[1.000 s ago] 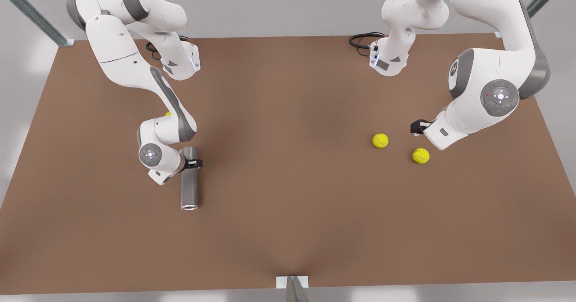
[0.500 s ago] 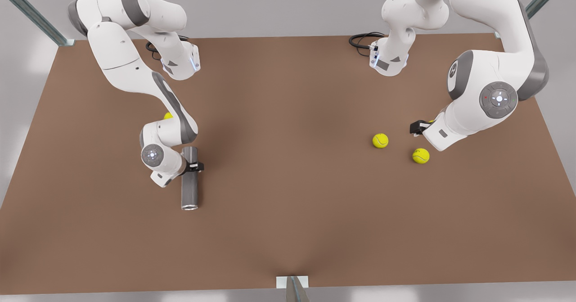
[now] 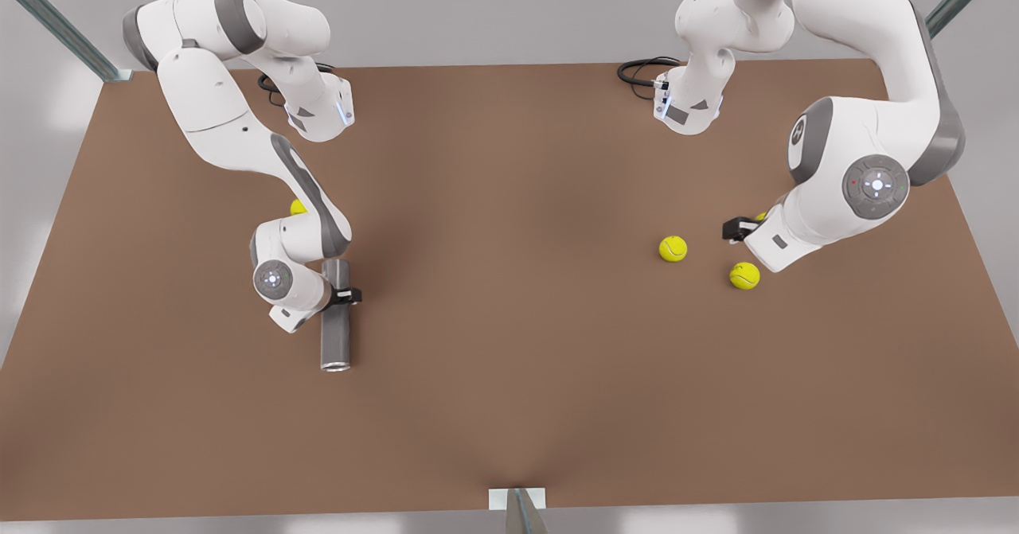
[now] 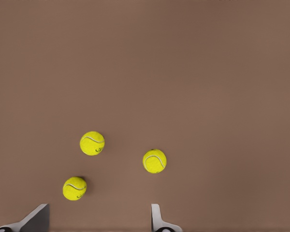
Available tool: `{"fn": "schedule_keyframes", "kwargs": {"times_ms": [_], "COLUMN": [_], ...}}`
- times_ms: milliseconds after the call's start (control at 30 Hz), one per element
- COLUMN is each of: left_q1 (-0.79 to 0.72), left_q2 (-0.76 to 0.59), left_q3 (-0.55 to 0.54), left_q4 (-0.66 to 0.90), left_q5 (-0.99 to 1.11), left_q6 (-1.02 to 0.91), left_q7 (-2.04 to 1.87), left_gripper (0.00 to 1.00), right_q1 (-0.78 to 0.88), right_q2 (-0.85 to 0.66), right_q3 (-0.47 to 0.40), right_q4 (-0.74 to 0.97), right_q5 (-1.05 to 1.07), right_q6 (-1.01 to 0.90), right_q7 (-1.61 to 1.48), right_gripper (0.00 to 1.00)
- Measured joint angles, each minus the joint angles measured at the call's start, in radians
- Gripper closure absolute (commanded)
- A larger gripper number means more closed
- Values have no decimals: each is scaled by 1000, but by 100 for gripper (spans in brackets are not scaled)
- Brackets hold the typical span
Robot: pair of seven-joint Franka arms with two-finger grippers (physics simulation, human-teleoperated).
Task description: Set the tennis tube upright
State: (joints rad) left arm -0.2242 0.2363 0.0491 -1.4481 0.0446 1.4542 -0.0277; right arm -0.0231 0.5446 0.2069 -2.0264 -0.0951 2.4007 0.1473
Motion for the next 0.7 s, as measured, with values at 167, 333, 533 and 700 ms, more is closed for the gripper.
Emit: {"fn": "schedule_keyframes", "kwargs": {"times_ms": [167, 333, 533, 700], "left_q1": [0, -1, 1, 0], "left_q2": [5, 12, 18, 22], "left_q3": [0, 0, 0, 0], "left_q4": [0, 0, 0, 0], "left_q5": [-1, -2, -3, -3], "left_q6": [0, 0, 0, 0], "left_q7": [0, -1, -1, -1], "left_gripper": [0, 0, 0, 0], "right_q1": [0, 0, 0, 0], "right_q2": [4, 9, 14, 14], "right_q3": [-1, -1, -1, -1], "right_q4": [1, 3, 6, 6], "right_q5": [-14, -14, -14, -14], "right_q6": [0, 0, 0, -2], "right_q7": [-8, -8, -8, -8], "right_gripper": [14, 16, 20, 20]}}
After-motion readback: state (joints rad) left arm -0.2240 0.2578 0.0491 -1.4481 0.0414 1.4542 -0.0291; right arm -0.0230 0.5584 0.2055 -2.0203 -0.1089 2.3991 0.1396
